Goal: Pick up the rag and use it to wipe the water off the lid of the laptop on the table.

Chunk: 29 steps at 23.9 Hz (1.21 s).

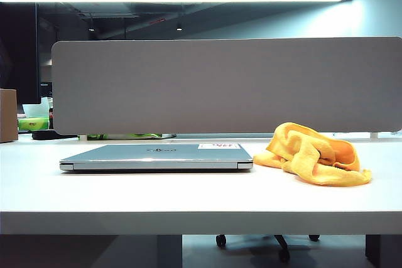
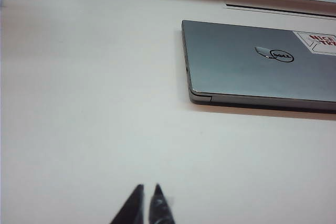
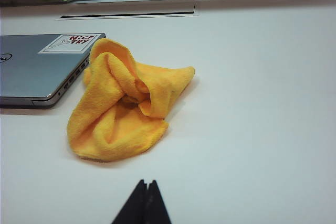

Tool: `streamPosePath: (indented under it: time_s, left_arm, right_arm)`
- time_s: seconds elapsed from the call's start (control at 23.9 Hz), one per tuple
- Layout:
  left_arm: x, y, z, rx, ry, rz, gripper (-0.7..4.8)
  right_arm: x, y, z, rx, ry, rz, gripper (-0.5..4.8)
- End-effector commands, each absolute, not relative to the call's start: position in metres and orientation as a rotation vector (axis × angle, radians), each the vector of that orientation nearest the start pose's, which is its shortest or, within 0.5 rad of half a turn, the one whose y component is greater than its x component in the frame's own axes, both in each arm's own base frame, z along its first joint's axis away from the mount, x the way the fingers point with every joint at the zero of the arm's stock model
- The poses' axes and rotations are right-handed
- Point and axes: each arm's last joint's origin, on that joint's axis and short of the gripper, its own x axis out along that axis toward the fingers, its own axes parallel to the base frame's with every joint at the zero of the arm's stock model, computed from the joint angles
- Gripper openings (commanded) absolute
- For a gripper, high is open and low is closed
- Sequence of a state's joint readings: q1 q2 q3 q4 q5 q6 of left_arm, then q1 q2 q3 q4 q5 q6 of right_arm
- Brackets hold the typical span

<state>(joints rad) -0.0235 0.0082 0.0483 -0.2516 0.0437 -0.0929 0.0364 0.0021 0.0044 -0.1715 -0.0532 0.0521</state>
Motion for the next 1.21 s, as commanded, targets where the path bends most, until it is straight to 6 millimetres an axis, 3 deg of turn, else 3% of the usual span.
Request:
streamPosePath:
  time_s: [0.04, 0.34, 0.59, 0.71, 1.05, 1.17, 1.21]
  left_arm:
    - [0.093, -0.004, 0.156, -0.087, 0.211, -0.061, 0.19]
    - [0.093, -0.004, 0.161, -0.129, 0.178, -0.076, 0.19]
    - [0.074, -0.011, 0.224, -0.144, 0.019, -0.339, 0.19]
    - [0.052, -0.013, 0.255, -0.168, 0.076, -0.421, 0.19]
    - [0.052, -0.013, 0.256, -0.135, 0.191, -0.419, 0.19]
    - [0.053, -0.012, 0.258, -0.130, 0.164, -0.412, 0.19]
    - [0.053, -0.012, 0.261, -0.125, 0.135, -0.414, 0.19]
  right_arm:
    - [0.096, 0.005, 0.149, 0.053, 0.162, 0.087, -0.05]
    - [0.096, 0.005, 0.149, 0.053, 0.162, 0.087, -0.05]
    - [0.096, 0.005, 0.149, 0.054, 0.161, 0.088, -0.05]
    - [0.096, 0.007, 0.150, 0.110, 0.153, 0.154, -0.06]
    - [0.094, 0.015, 0.155, 0.159, 0.132, 0.453, -0.06]
    - [0.094, 0.016, 0.158, 0.277, 0.133, 0.450, -0.06]
    - [0.094, 0.015, 0.165, 0.430, 0.110, 0.449, -0.06]
